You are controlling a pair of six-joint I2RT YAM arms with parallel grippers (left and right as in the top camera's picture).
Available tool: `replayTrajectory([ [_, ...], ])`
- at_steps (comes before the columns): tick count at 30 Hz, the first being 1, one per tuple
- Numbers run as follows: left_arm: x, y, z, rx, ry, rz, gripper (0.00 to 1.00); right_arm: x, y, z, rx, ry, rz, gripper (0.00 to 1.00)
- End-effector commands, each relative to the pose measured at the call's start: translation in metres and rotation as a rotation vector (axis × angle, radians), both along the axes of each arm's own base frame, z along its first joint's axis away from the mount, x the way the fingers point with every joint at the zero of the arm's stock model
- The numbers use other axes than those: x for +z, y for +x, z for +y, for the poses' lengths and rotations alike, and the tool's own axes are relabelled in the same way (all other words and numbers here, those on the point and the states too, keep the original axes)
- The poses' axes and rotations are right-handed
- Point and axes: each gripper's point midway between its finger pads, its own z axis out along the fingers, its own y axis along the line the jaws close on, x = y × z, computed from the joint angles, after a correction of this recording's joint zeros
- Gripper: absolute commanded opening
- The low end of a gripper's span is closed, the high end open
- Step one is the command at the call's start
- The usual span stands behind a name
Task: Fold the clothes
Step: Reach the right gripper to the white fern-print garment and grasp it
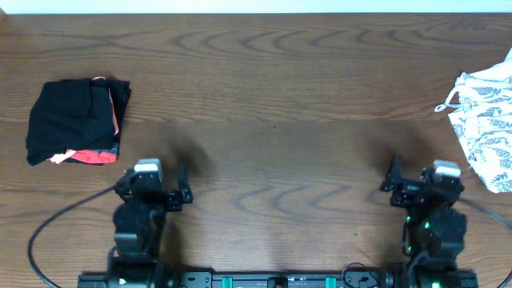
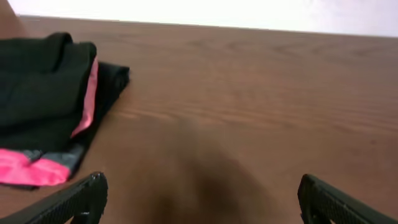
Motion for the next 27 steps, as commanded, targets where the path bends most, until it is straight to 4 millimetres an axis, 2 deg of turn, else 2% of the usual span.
replayTrajectory([
  [1,0.037,0.009,0.002,0.019,-0.021,0.022,0.98,0.010,0.010,-0.007,-0.043,-0.015,0.088,0.99],
  [8,0.055,0.022,-0.001,0.036,-0.049,0.260,0.98,0.005,0.046,-0.011,-0.019,-0.019,0.508,0.99],
  [12,0.051,0.019,-0.015,-0.030,-0.083,0.428,0.98,0.006,0.060,-0.025,-0.046,0.004,0.768,0.99],
  [16,0.037,0.018,-0.017,-0.035,-0.087,0.547,0.98,0.010,0.079,-0.032,-0.068,-0.005,0.884,0.99],
  [20,0.025,0.018,-0.017,-0.031,-0.086,0.603,0.98,0.009,0.088,-0.070,-0.256,-0.056,0.891,0.99],
  [24,0.021,0.017,-0.017,-0.030,-0.085,0.619,0.98,-0.006,0.077,-0.124,-0.438,0.010,0.915,0.99],
  [27,0.022,0.017,-0.017,-0.031,-0.085,0.617,0.98,-0.022,0.068,-0.172,-0.530,0.058,0.928,0.99],
])
